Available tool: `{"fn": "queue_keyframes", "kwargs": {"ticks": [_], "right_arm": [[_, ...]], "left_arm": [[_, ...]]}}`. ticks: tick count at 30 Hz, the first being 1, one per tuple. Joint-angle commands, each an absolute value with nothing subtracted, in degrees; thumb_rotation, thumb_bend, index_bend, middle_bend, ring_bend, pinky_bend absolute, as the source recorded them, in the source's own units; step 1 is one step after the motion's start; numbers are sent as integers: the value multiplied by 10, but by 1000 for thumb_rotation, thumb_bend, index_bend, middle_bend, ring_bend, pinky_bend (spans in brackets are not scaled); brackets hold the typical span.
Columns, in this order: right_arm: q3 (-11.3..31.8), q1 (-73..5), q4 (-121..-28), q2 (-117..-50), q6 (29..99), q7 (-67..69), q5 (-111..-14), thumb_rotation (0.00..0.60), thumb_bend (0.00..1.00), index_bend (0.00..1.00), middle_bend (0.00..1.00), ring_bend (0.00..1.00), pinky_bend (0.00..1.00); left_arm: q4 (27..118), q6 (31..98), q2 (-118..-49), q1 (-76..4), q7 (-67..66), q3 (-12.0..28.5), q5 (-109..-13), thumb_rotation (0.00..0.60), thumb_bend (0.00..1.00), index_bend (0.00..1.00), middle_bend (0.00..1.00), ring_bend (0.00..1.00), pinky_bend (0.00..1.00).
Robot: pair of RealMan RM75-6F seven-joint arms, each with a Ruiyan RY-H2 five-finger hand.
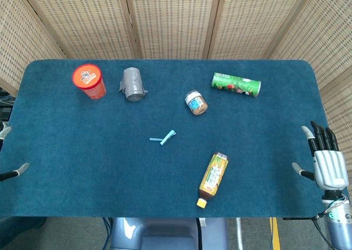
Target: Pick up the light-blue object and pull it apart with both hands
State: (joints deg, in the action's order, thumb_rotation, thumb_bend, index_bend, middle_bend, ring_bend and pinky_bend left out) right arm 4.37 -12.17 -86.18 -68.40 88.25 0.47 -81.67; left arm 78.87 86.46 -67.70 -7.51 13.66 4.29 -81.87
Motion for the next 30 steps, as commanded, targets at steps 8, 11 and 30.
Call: {"fn": "queue_keyframes", "kwargs": {"ticks": [8,11,30], "right_arm": [[49,-123,-867,-687,864,5,-826,600,0,63,0,0,0],[50,-139,-872,-684,837,4,-834,600,0,63,0,0,0],[156,-446,-882,-773,505,-60,-811,600,0,213,0,0,0]], "left_arm": [[796,865,-674,-72,139,41,-832,600,0,0,0,0,0],[799,859,-674,-75,134,41,-832,600,0,0,0,0,0],[839,836,-679,-87,72,50,-825,600,0,0,0,0,0]]}}
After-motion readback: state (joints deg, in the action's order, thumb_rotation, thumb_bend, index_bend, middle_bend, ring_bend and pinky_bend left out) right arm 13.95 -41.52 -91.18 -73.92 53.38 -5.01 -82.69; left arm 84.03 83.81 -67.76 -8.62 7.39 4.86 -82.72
